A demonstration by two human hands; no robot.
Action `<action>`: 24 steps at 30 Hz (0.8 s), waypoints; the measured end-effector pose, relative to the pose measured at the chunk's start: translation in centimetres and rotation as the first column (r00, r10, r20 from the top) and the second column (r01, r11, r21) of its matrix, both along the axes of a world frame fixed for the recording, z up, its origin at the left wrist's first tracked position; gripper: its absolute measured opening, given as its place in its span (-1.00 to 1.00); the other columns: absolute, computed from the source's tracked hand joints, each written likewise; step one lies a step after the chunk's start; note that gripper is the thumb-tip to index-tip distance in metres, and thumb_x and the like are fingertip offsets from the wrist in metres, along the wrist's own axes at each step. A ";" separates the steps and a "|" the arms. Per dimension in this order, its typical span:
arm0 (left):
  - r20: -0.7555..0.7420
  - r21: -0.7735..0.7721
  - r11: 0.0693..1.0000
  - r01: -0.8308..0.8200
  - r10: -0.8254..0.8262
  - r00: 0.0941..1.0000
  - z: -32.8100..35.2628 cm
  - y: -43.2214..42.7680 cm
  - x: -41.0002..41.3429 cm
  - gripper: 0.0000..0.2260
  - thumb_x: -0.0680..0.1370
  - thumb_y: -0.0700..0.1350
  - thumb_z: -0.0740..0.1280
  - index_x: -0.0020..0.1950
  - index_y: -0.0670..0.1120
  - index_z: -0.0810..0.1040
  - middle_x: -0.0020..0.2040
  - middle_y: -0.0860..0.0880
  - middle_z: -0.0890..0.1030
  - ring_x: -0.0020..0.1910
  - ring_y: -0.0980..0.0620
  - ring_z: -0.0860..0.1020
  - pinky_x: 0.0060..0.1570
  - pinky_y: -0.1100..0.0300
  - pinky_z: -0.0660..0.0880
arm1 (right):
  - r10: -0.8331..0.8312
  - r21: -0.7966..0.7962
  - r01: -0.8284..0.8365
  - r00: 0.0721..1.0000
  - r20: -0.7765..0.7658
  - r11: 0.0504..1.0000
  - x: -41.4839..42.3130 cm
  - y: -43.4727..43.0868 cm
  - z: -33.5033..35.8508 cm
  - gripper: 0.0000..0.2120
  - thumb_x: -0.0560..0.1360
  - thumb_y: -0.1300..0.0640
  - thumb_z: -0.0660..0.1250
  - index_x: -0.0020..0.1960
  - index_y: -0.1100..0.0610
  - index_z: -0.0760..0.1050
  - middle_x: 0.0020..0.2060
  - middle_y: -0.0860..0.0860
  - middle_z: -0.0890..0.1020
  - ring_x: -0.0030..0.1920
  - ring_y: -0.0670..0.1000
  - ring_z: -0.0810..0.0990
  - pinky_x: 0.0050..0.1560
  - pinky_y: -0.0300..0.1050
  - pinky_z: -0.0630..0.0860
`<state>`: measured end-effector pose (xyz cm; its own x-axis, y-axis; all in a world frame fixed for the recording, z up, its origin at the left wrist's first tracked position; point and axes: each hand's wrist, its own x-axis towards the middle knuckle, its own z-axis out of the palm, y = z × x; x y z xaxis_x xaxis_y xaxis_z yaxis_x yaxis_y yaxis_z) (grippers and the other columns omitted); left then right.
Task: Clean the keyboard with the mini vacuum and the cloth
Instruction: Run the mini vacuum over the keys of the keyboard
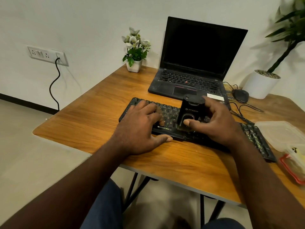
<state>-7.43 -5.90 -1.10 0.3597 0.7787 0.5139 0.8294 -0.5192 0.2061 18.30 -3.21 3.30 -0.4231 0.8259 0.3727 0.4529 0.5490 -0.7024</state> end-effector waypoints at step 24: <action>-0.029 0.000 1.000 -0.009 0.009 1.000 0.0 -0.2 0.0 -0.48 0.46 0.47 0.28 0.12 0.08 0.62 0.15 0.12 0.51 0.18 0.07 0.39 0.12 -0.02 0.46 | -0.011 -0.085 0.015 0.999 0.046 0.996 -0.9 0.0 -0.4 -0.52 0.43 0.11 0.59 0.28 -0.11 0.52 0.05 -0.13 0.69 0.08 -0.13 0.67 0.06 -0.13 0.66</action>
